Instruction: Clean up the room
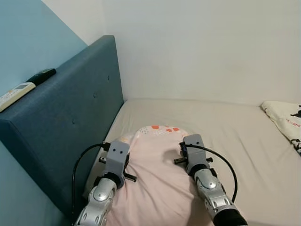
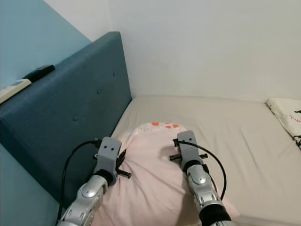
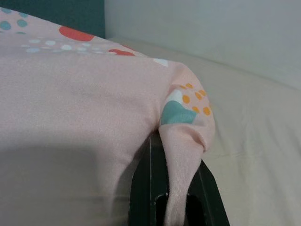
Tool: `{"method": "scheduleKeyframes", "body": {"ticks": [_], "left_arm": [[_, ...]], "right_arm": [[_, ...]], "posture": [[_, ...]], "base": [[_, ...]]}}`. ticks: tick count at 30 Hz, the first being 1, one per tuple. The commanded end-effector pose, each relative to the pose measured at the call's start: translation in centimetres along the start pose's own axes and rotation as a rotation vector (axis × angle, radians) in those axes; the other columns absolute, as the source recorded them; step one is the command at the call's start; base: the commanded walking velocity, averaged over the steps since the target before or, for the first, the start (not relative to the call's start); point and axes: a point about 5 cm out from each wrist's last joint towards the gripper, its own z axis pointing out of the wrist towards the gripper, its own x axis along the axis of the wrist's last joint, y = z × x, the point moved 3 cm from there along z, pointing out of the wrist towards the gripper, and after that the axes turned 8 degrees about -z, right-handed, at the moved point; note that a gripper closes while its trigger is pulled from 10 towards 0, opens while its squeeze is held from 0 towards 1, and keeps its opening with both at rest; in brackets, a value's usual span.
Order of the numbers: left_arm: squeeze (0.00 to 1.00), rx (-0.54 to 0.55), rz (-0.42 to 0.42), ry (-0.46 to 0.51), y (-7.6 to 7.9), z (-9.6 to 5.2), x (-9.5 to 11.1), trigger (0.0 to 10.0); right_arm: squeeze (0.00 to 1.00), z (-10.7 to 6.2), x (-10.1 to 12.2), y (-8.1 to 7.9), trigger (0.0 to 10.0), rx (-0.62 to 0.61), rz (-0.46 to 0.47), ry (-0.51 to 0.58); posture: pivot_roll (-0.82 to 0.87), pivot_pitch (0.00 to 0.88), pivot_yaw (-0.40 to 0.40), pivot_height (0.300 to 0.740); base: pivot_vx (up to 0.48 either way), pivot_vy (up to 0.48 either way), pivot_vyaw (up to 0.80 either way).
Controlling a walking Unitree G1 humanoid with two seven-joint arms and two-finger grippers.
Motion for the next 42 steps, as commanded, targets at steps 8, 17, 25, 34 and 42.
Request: {"method": "scheduleKeyframes", "body": {"ticks": [8, 17, 25, 34, 42], "left_arm": [[0.0, 0.042, -0.012, 0.066, -1.96, -0.21, 1.17, 10.0], [0.0, 0.015, -0.03, 0.084, -1.66, -0.39, 1.43, 10.0], [0.0, 0.008, -0.035, 0.089, -1.62, -0.45, 1.47, 10.0], [0.0, 0.035, -0.039, 0.079, -1.92, -0.52, 1.17, 10.0], [0.0, 0.034, -0.03, 0.074, -1.98, -0.54, 1.08, 10.0]], "right_arm": [[0.0, -0.02, 0.13, 1.7, 10.0, -0.068, 0.009, 0.013], [0.0, -0.1, 0.02, 1.71, 10.0, -0.068, 0.008, 0.01], [0.0, -0.09, 0.01, 1.74, 10.0, -0.066, 0.006, 0.009], [0.0, -0.09, -0.05, 1.69, 10.0, -0.061, 0.002, 0.005], [0.0, -0.08, -0.1, 1.59, 10.0, -0.057, 0.004, 0.002]], "posture": [[-0.03, 0.0, 0.018, 0.74], [-0.03, 0.0, 0.018, 0.74], [-0.03, 0.0, 0.014, 0.74], [-0.03, 0.0, 0.011, 0.74], [-0.03, 0.0, 0.011, 0.74]], "base": [[0.0, 0.0, 0.0], [0.261, 0.0, 0.0], [0.409, 0.0, 0.0], [0.22, 0.0, 0.0], [0.0, 0.0, 0.0]]}}
